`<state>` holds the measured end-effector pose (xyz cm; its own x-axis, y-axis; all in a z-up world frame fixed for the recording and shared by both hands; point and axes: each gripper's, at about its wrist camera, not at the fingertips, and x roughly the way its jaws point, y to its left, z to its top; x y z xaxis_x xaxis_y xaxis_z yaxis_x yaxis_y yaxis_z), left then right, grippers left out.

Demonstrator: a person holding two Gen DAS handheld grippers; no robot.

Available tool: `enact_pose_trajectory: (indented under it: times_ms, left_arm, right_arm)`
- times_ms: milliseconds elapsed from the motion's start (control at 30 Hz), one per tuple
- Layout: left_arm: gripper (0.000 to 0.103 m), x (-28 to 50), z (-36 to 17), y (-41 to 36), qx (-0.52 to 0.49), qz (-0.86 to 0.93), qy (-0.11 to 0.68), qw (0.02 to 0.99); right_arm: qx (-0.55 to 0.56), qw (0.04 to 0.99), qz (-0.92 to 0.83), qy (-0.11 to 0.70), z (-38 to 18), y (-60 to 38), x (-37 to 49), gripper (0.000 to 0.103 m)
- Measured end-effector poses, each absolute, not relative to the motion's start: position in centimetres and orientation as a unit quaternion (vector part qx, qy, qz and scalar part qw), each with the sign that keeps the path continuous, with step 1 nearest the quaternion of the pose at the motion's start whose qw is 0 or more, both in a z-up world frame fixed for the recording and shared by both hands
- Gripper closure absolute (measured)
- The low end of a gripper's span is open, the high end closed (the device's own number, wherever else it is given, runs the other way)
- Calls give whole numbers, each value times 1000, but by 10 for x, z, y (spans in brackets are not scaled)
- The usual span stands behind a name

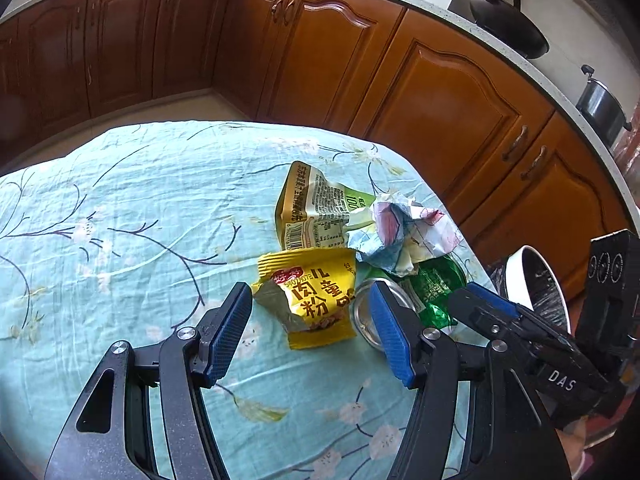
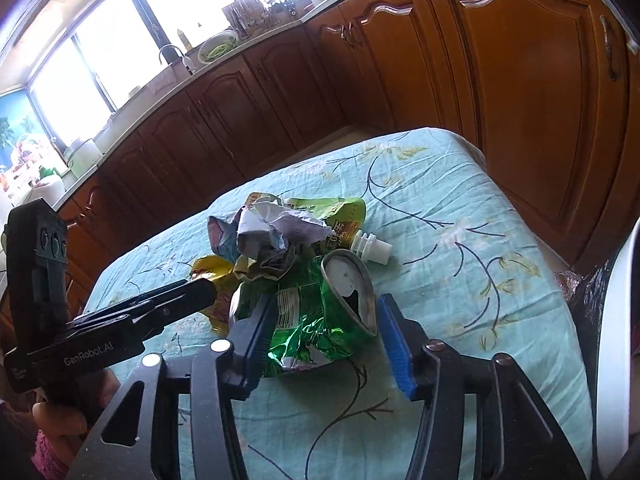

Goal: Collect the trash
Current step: 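Grasp green crushed can with right tool while left tool grasps yellow snack bag, then carry green can and yellow bag over bin and open both tools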

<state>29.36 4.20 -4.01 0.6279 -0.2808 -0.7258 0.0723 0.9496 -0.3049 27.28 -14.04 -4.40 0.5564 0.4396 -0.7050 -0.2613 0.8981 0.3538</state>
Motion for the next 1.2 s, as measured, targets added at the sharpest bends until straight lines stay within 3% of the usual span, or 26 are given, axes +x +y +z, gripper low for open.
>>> enact_pose_trajectory:
  times_ms: [33,167,233,267,300,333,700,1200]
  left_arm:
    - [41,297,-42,40,-121,-101,421,893]
    - [47,303,-46,31,-104,-110,428,891]
    - [78,303,-48,26,-91,-117,431,890]
    - [83,302,-49,24,-88,-119,433,889]
    - [96,301,-49,23,-88,-121,435,888]
    - [101,300,-50,23,-89,-121,436,887]
    - [102,247,-35,27,-118,-143,419,889]
    - [102,190,-16,-36,-113,-226,408,877]
  right_arm:
    - [101,875,197,430,-46,-139,274,72]
    - [95,879,195,425,-45,-143,265,81]
    - [95,880,194,423,-42,-146,257,82]
    - [95,880,193,423,-41,-148,254,83]
    - [96,881,192,422,-39,-149,250,83]
    - [99,881,194,421,-38,-152,244,83]
    - [129,887,182,404,-21,-192,189,84]
    - [163,905,130,370,1,-257,129,88]
